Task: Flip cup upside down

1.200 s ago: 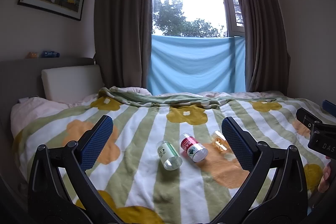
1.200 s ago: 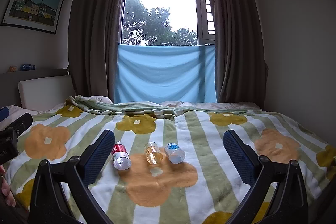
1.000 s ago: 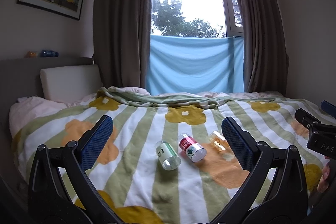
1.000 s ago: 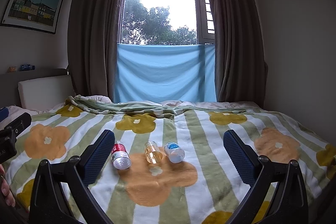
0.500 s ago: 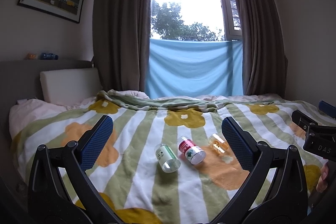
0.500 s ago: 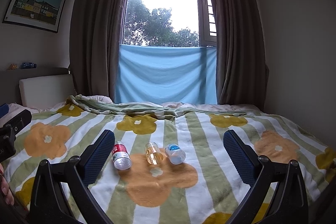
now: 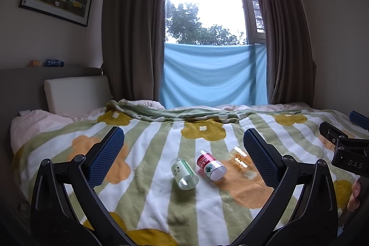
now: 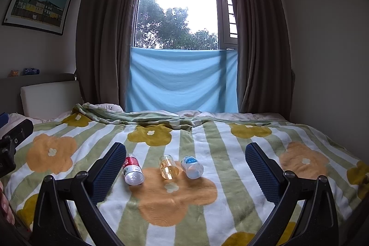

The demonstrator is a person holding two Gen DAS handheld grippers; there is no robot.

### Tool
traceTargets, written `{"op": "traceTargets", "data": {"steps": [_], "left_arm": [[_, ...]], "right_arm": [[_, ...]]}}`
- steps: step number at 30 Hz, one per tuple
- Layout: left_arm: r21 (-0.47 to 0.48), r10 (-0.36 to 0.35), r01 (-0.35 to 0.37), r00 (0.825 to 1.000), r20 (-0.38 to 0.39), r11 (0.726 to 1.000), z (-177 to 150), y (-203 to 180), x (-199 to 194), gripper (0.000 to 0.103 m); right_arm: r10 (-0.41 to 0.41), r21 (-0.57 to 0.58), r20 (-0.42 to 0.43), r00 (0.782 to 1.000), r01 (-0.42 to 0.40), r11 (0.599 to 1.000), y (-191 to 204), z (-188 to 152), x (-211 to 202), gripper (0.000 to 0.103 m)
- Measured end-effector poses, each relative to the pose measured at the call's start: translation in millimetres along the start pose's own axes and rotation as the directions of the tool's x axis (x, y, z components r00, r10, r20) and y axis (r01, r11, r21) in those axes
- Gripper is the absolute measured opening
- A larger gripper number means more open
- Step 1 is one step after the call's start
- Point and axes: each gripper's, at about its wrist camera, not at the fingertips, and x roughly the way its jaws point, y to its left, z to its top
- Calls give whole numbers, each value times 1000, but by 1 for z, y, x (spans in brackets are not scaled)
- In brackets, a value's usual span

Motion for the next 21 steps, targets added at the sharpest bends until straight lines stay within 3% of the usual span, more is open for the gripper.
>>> {"op": "traceTargets", "data": {"steps": [11,16,21], "left_arm": [[-3,1,-1,1000,-15,1000,1,1,5,103],[1,6,-6,999,-48,1000,7,6,20,103],[-8,36,-36,997,-67,999,5,17,32,103]], "right_arm": [[4,-3,2,1000,-4,1000,1,-1,1,103],[61,-40,9,998,-61,997,9,7,11,103],[141,-97,-37,989,-144,985,24,23,57,103]]}}
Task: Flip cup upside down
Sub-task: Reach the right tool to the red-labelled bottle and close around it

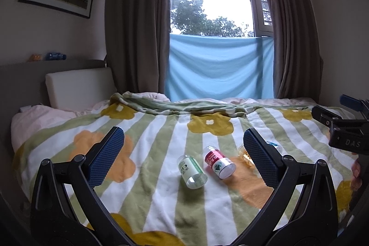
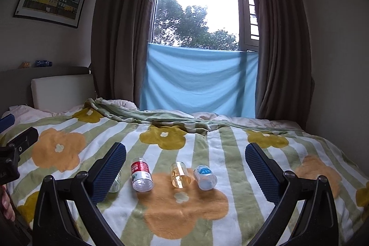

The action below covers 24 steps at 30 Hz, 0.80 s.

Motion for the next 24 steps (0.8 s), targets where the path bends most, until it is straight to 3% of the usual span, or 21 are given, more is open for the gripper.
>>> {"op": "traceTargets", "data": {"steps": [6,10,13,19,24], "left_arm": [[1,27,-27,998,-61,1000,-9,16,20,103],[9,45,-44,994,-97,999,-16,22,32,103],[9,52,-51,992,-115,999,-19,26,39,103],[9,59,-58,988,-143,998,-26,30,50,103],[10,53,-52,982,-179,999,-32,32,63,103]], "right_arm": [[131,-61,-115,985,-138,988,27,20,95,103],[219,-27,-285,933,-237,971,48,13,169,103],[242,-10,-421,874,-271,963,64,-4,226,103],[229,31,-672,704,-283,959,88,-55,314,102],[198,11,-754,626,-289,957,101,-83,343,94]]}}
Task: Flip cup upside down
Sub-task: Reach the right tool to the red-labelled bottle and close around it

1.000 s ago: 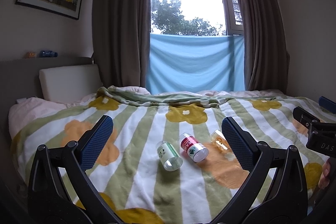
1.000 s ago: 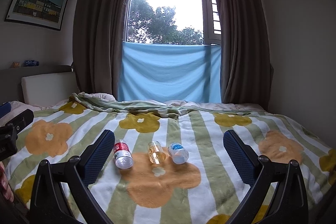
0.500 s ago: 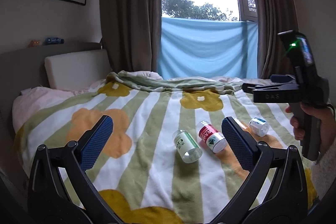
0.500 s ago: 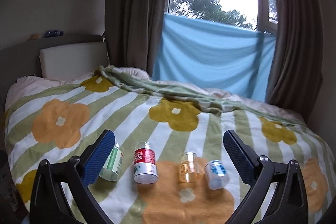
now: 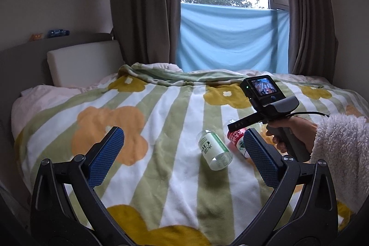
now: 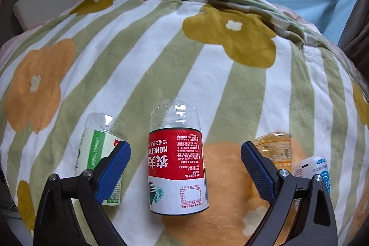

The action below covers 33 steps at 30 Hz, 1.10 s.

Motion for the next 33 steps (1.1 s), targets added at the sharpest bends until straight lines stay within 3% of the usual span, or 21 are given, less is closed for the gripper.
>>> {"op": "traceTargets", "data": {"steps": [4,10,15,20,27,33], "left_arm": [[0,-10,10,999,-40,1000,-4,0,13,103],[-1,-23,23,995,-99,1000,-14,-1,31,103],[-1,-33,33,989,-144,999,-20,-3,40,103],[4,-40,41,982,-182,999,-25,-4,44,103],[-12,-58,57,976,-209,998,-26,-2,42,103],[19,-68,74,976,-209,997,-26,-11,31,103]], "right_arm": [[0,-5,-58,998,0,1000,1,2,25,84],[2,-1,-84,996,-2,1000,1,-1,39,74],[16,9,-99,995,-16,1000,-1,-3,43,60],[9,9,-94,996,-8,1000,-1,-3,39,58],[28,32,-51,998,-27,999,-5,-16,-5,58],[12,-2,-1,1000,-12,1000,-11,-60,-72,58]]}}
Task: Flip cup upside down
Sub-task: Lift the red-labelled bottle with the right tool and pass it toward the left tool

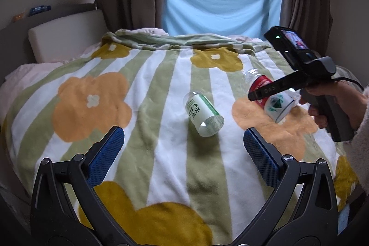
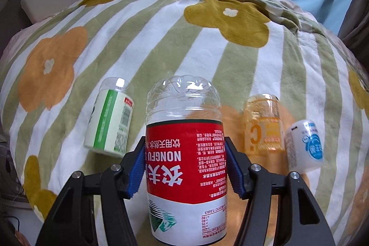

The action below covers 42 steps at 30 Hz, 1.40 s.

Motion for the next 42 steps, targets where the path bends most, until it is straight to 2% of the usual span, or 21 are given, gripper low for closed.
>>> {"op": "traceTargets", "data": {"steps": [3,7,11,15,17,21,27,32,33,34,37,42], "left_arm": [[9,18,-18,1000,-3,1000,0,-7,-5,103],[22,16,-17,1000,13,1000,-1,-15,-14,103],[13,-29,30,999,-22,999,-5,-21,-14,103],[4,-43,43,998,-43,999,-11,-23,-16,103],[30,-41,42,999,-28,999,-13,-25,-21,103],[58,10,-10,1000,0,998,-13,-27,-30,103],[25,-55,56,998,-43,998,-12,-24,-30,103],[34,-38,41,997,-69,999,-13,-28,-26,103],[33,-30,32,997,-75,999,-13,-28,-25,103],[32,-23,25,996,-82,999,-12,-28,-23,103],[42,-11,15,995,-94,999,-9,-30,-21,103],[60,2,4,994,-106,998,-2,-38,-19,103]], "right_arm": [[-32,5,13,999,32,999,-7,-30,-24,58],[-23,38,-6,1000,23,999,-14,-67,-39,58],[9,90,-54,999,-4,996,-15,-97,-33,58],[28,141,-86,996,-16,990,-15,-119,-17,58],[26,151,-91,996,-12,988,-14,-125,-11,58],[23,171,-99,995,-6,985,-11,-132,1,58],[34,221,-150,988,1,975,-17,-136,18,59],[35,228,-151,988,0,974,-15,-136,21,59],[38,240,-148,988,-1,971,-17,-135,21,61],[41,250,-145,989,-3,968,-17,-133,20,66],[27,256,-134,991,8,967,-21,-132,14,97],[55,236,-48,997,-43,971,-22,-133,-12,103]]}}
